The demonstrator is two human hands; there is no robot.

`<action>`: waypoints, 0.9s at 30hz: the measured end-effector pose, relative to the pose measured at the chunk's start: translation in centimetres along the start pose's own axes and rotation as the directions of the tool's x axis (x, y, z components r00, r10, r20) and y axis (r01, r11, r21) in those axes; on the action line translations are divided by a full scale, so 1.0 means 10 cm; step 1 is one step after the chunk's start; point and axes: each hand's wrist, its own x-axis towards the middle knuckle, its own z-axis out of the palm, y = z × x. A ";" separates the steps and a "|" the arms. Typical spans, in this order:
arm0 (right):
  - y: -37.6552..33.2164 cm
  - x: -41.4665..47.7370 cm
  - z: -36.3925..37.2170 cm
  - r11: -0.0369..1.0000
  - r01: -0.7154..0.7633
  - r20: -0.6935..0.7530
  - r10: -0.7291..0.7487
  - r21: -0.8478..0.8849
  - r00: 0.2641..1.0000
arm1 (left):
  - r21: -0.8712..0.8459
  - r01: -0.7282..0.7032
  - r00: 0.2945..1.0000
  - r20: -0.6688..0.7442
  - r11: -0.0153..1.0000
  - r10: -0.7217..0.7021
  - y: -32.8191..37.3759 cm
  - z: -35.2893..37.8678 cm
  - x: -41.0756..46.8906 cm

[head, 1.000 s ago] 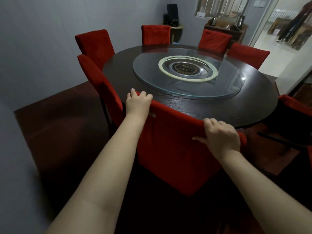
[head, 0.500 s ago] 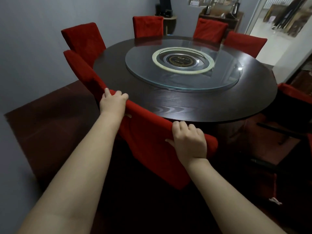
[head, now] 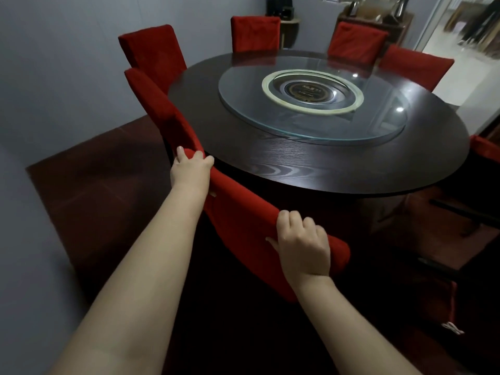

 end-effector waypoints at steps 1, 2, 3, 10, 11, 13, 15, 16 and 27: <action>-0.08 -0.06 0.00 1.000 -0.003 0.017 0.003 -0.001 1.000 | 0.017 0.006 1.000 0.017 1.000 -0.007 -0.04 0.04 -0.03; -0.19 -0.10 -0.02 1.000 -0.005 0.024 0.005 -0.003 1.000 | 0.030 0.016 1.000 0.025 0.999 -0.017 -0.12 0.09 -0.08; -0.25 -0.14 -0.02 1.000 -0.013 0.028 0.014 -0.008 1.000 | 0.037 0.019 1.000 0.022 0.999 -0.019 -0.16 0.14 -0.11; -0.33 -0.17 -0.12 0.995 -0.070 0.151 0.060 0.065 0.987 | 0.020 0.039 0.997 0.067 0.999 -0.040 -0.19 0.15 -0.18; -0.33 -0.16 -0.15 0.991 -0.081 0.178 0.061 0.108 0.982 | 0.028 0.051 0.995 0.084 0.998 -0.053 -0.18 0.13 -0.19; -0.31 -0.11 -0.26 0.976 -0.115 0.271 0.062 0.187 0.961 | 0.054 0.068 0.987 0.144 0.996 -0.075 -0.13 0.03 -0.22; -0.26 -0.06 -0.33 0.943 -0.191 0.409 0.066 0.273 0.910 | 0.027 0.080 0.970 0.227 0.996 -0.084 -0.02 -0.12 -0.28; -0.22 -0.03 -0.35 0.911 -0.242 0.474 0.060 0.333 0.878 | -0.037 0.092 0.964 0.256 0.995 -0.079 0.06 -0.17 -0.34; 1.48 0.44 -0.45 -0.180 -0.404 0.440 0.267 0.897 0.857 | -0.942 -0.211 0.967 -0.240 0.259 -0.086 1.61 -0.66 -0.80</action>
